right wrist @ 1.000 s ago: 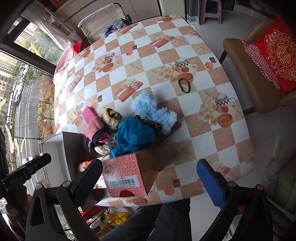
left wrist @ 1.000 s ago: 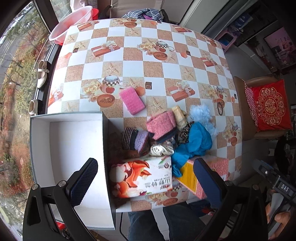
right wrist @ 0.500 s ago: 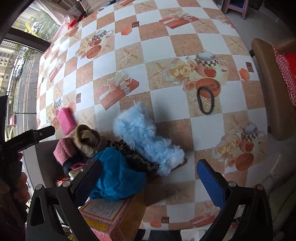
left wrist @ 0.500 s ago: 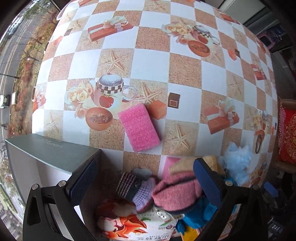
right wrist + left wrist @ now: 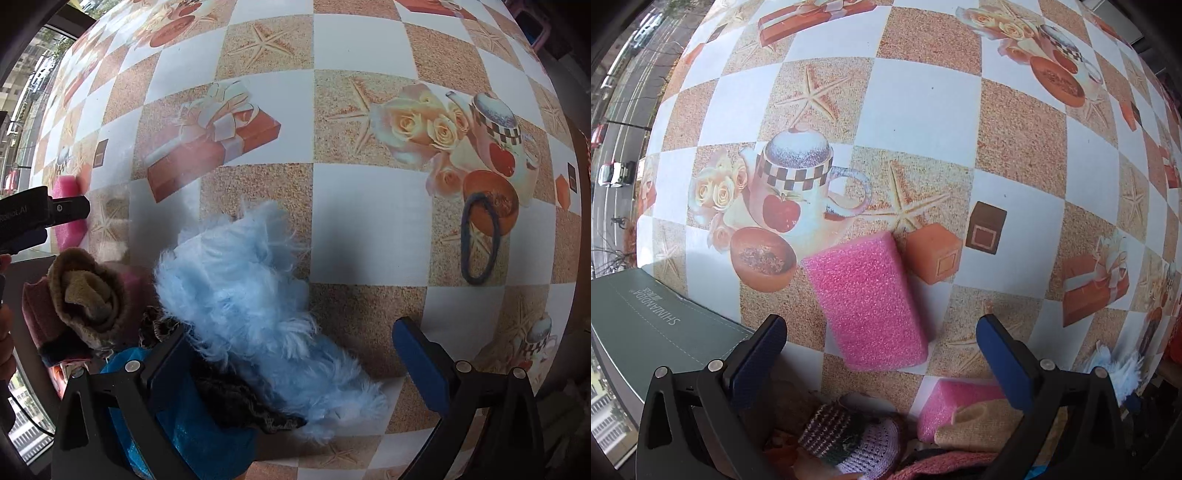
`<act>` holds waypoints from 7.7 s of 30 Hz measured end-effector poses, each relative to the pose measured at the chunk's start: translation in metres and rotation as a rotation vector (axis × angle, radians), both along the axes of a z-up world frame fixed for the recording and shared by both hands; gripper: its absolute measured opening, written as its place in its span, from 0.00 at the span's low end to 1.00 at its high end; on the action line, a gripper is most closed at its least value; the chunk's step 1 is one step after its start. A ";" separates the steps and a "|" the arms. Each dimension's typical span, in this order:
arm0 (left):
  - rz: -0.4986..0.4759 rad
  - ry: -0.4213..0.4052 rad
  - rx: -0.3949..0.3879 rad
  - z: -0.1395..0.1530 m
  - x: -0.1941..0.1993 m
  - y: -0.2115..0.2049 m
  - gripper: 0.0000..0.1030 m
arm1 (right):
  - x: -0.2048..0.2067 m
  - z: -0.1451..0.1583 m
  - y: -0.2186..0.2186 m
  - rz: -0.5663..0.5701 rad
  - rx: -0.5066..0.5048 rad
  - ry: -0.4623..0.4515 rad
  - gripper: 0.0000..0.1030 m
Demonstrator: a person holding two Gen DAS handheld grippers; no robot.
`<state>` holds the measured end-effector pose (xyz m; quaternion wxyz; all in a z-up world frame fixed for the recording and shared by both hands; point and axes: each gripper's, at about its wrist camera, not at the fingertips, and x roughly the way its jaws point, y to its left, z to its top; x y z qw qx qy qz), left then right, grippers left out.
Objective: Organize soft objects
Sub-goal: 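Grasp the pink sponge with the left tool while the right tool grasps the blue fluffy duster, then carry the pink sponge and blue duster over the open white box with both tools, then open both tools to drop the sponge and duster into the white box, then grasp the pink knit sock with the left tool while the right tool grasps the blue cloth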
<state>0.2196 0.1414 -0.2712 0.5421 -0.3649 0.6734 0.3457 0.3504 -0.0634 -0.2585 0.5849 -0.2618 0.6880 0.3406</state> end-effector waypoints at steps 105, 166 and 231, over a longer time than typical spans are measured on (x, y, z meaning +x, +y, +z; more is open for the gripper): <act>0.190 -0.185 0.300 0.155 -0.364 -0.096 0.52 | -0.372 0.179 0.104 0.605 0.303 0.091 0.33; 0.266 -0.418 0.206 0.147 -0.361 -0.074 0.87 | -0.330 0.176 0.116 0.480 0.348 0.106 0.99; -0.062 -0.224 0.025 0.068 0.005 0.017 0.41 | 0.058 0.058 -0.079 -0.300 0.261 0.306 0.36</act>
